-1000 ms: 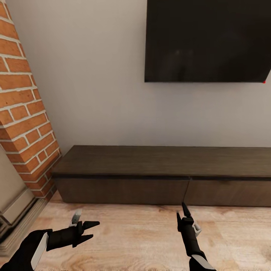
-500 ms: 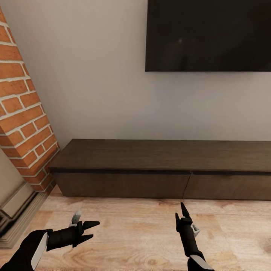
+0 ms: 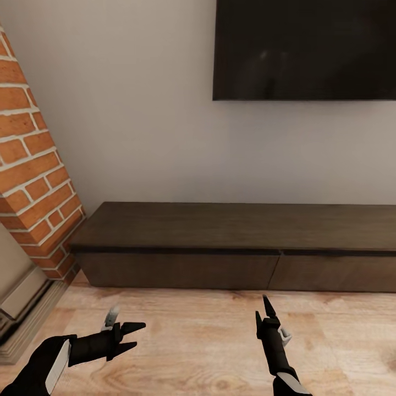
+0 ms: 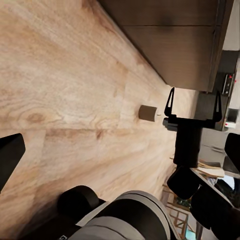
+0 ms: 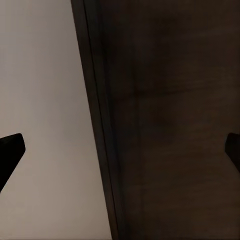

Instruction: Place each of the two pumpkins and all three candles from the living room inside a cabinet in the living room (use any cabinet), then make sure every cabinet is closed, and position the cauldron so it is next to a table in the living room.

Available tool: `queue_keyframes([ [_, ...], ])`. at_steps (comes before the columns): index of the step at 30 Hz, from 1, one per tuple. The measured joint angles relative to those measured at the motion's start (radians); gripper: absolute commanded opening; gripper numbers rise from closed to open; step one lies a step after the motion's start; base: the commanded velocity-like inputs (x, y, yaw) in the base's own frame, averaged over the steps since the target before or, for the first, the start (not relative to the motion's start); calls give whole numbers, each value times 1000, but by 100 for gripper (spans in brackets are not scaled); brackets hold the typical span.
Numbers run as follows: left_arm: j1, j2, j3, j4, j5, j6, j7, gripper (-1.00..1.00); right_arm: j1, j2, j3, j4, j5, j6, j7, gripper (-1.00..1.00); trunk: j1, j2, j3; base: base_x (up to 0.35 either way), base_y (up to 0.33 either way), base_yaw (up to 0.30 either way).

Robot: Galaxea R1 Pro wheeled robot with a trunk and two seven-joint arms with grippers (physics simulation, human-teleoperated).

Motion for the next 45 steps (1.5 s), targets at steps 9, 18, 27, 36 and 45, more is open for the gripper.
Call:
queue_keyframes([
  [9,0,-1,-2,0,2,0,0,100,0,0,0,0,-1,-1,0,100,0,0,0,317,0,0],
  [18,0,-1,-3,0,2,0,0,100,0,-1,-1,0,-1,0,0,100,0,0,0,263,0,0],
  [27,0,-1,-3,0,2,0,0,100,0,-1,0,-1,1,-1,0,100,0,0,0,104,0,0],
  [36,0,-1,-3,0,3,0,0,100,0,0,0,-1,3,-1,0,100,0,0,0,141,0,0],
  [45,0,-7,-8,2,4,3,-2,100,0,0,0,-1,3,-1,-17,100,0,0,0,72,0,0],
])
